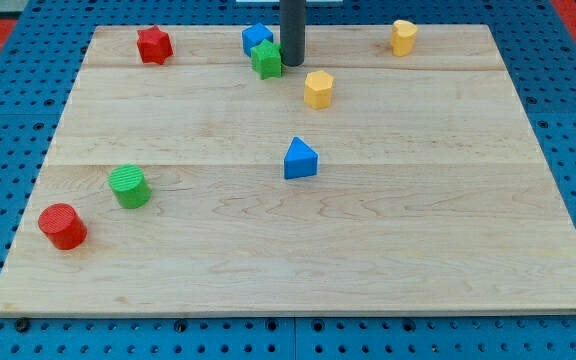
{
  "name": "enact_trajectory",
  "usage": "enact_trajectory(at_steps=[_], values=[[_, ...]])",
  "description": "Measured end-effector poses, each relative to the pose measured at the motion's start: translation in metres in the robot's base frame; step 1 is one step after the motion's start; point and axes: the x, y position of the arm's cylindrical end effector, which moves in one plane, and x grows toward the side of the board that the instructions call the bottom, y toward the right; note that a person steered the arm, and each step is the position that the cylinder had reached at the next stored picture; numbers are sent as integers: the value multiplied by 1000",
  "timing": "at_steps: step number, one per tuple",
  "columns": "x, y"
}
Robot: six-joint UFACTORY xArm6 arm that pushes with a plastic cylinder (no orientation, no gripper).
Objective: Push the green star towards the center left
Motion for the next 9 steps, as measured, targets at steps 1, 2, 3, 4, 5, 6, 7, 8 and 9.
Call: enact_trajectory(at_steps=[1,2,3,4,5,6,7,8,9], values=[[-19,27],[-19,-9],[13,-55],[63,-110],[97,-125],[123,-91],[128,-146],[126,-196],[90,-177]])
